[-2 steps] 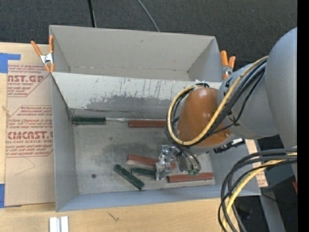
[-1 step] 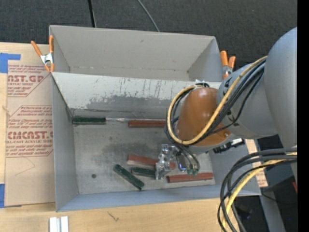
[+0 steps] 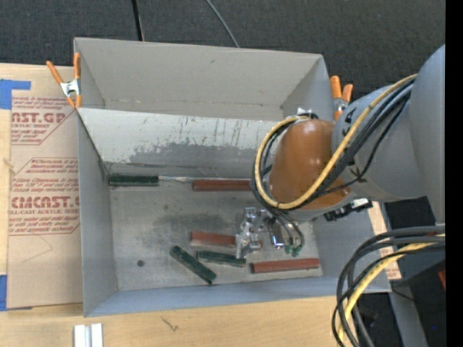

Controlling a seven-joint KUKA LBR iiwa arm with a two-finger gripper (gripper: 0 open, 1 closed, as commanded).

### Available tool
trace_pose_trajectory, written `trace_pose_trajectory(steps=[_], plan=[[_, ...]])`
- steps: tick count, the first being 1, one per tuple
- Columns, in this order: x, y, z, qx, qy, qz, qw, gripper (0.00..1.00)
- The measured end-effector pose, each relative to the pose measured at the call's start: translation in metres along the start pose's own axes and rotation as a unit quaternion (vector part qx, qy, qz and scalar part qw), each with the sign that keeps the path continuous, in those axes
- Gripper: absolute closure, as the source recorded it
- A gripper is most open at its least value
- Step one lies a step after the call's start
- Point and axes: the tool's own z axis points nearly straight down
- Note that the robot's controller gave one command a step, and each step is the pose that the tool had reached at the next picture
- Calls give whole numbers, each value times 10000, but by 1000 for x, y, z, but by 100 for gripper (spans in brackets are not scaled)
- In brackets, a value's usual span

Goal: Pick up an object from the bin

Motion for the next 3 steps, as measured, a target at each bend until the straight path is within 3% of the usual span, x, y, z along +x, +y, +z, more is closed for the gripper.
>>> trace_pose_trajectory(steps=[1, 2, 3], plan=[[4, -7, -64, 4, 30, -34, 10000, 100], [-12, -20, 33, -2, 7, -192, 9998, 0], [-15, -21, 31, 5, -84, -188, 9998, 100]])
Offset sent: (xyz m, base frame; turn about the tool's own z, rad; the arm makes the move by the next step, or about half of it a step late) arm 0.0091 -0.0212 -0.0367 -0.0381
